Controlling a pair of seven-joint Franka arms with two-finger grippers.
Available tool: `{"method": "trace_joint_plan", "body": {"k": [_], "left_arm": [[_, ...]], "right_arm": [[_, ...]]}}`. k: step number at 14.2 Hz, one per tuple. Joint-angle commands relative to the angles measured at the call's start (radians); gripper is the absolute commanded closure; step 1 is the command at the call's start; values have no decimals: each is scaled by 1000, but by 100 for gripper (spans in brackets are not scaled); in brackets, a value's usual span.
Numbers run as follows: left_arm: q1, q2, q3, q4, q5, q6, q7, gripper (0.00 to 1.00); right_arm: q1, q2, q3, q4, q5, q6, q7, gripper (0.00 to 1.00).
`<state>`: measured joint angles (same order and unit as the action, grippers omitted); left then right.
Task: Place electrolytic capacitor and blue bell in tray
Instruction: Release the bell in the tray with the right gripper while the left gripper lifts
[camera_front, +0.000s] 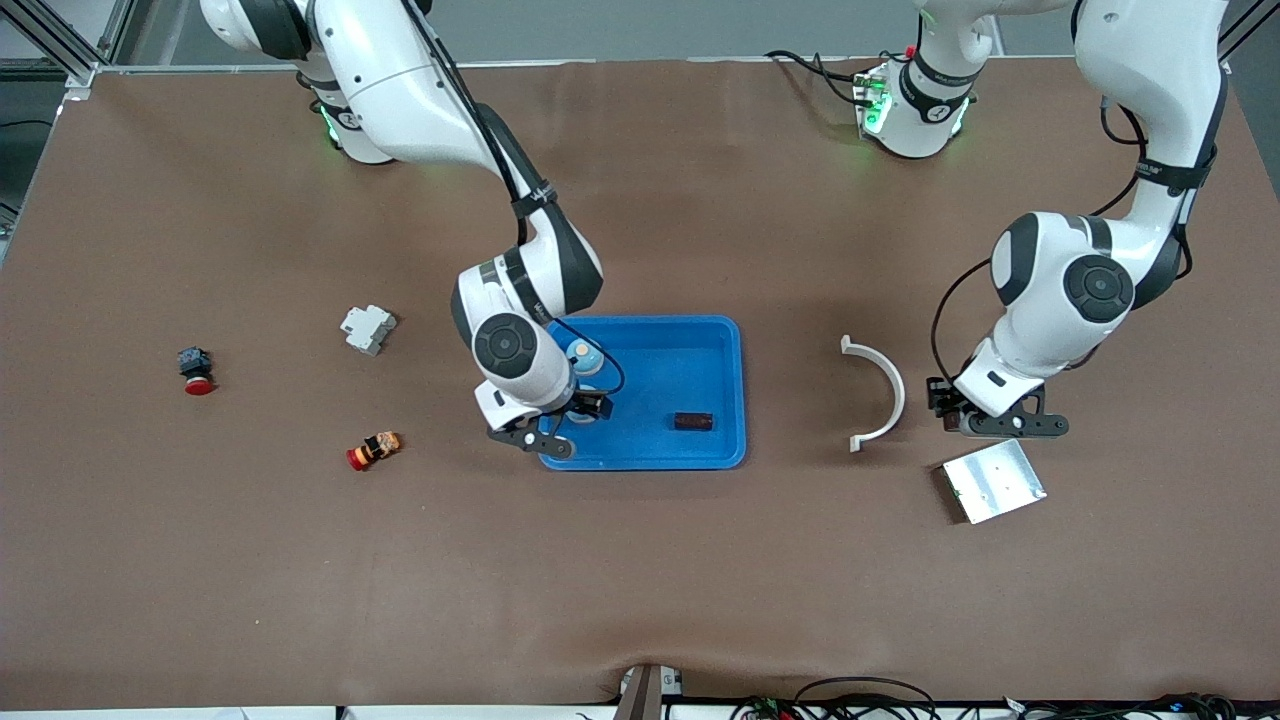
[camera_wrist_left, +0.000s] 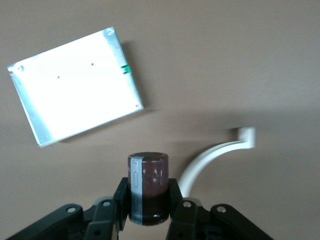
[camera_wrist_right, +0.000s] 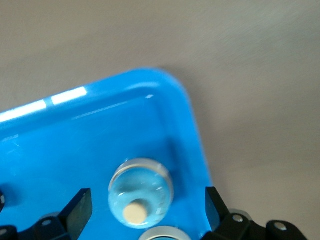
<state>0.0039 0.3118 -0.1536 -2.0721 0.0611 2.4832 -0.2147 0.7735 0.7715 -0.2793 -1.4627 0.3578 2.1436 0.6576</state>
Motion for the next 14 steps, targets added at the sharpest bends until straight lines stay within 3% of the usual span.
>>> {"method": "trace_joint_plan", "body": {"k": [1,6,9,11,14], "left_arm": [[2,-10,-64,65,-18,-81,-232,100],[-13,1,-202,118,-9,-99,-743,100],[-48,22,-213,154,-20,-99,-1105,100],[-53,36,-237,158,-18,-99,-1180,100],[-87,41,-250,156,-15,-90,-1346,100]], "right_arm": [[-69,-98,-39,-11,-6,-147,-74,0],[-76,-315,-243,-154,-37,-257,-421,0],[-76,-406,-389,-194,-37,-339,-634,0],[-62,-457,-478,-191,-56,-376,-729,0],[-66,-561,-521,-182,-123,-456,-771,0]]}}
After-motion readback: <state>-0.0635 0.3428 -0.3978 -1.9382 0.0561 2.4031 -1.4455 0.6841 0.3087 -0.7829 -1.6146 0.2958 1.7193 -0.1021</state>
